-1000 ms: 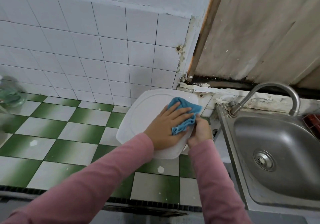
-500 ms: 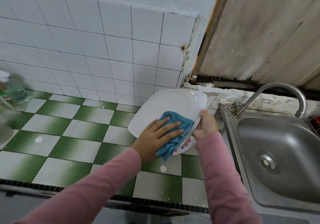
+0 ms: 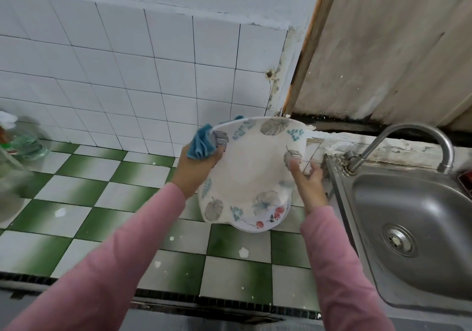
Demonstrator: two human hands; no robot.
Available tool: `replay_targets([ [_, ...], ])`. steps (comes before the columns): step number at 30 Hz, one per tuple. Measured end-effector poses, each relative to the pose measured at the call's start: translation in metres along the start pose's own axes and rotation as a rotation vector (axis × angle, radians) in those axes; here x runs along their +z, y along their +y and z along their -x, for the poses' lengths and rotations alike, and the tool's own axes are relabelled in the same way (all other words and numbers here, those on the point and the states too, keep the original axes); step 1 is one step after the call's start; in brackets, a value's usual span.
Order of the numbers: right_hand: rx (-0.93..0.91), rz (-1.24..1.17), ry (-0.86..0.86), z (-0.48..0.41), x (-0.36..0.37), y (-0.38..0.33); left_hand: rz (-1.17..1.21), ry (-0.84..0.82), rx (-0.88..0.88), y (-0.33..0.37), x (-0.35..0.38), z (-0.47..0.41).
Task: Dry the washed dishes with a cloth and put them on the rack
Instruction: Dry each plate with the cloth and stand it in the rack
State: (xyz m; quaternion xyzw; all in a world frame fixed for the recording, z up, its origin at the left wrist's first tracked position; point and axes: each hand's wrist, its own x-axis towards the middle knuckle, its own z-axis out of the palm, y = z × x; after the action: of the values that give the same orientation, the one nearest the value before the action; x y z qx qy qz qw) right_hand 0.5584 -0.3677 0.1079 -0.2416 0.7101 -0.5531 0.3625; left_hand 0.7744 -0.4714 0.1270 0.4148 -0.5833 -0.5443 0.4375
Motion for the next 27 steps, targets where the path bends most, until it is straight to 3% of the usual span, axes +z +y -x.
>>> replay_targets([
  [4,-0.021,-0.076,-0.068,0.002,-0.011,0.023,0.262,0.015,-0.220,0.001,-0.012,-0.014],
  [9,0.064,-0.291,-0.159,0.008,-0.017,0.033,0.185,0.059,-0.256,-0.015,-0.017,-0.026],
  [15,0.131,-0.408,-0.133,0.019,-0.010,0.034,-0.296,0.326,0.049,-0.033,0.002,-0.017],
  [17,0.109,-0.400,-0.135,0.021,-0.009,0.028,-0.538,0.342,0.275,-0.046,0.001,-0.018],
  [19,0.083,-0.422,-0.118,0.023,-0.005,0.023,-0.944,0.278,0.459,-0.064,0.002,-0.022],
  [21,0.081,-0.470,-0.116,0.026,0.003,0.017,-1.121,0.151,0.450,-0.077,0.012,-0.019],
  [27,0.062,-0.346,-0.132,0.032,0.035,0.008,-0.908,-0.206,0.507,-0.085,0.065,0.021],
])
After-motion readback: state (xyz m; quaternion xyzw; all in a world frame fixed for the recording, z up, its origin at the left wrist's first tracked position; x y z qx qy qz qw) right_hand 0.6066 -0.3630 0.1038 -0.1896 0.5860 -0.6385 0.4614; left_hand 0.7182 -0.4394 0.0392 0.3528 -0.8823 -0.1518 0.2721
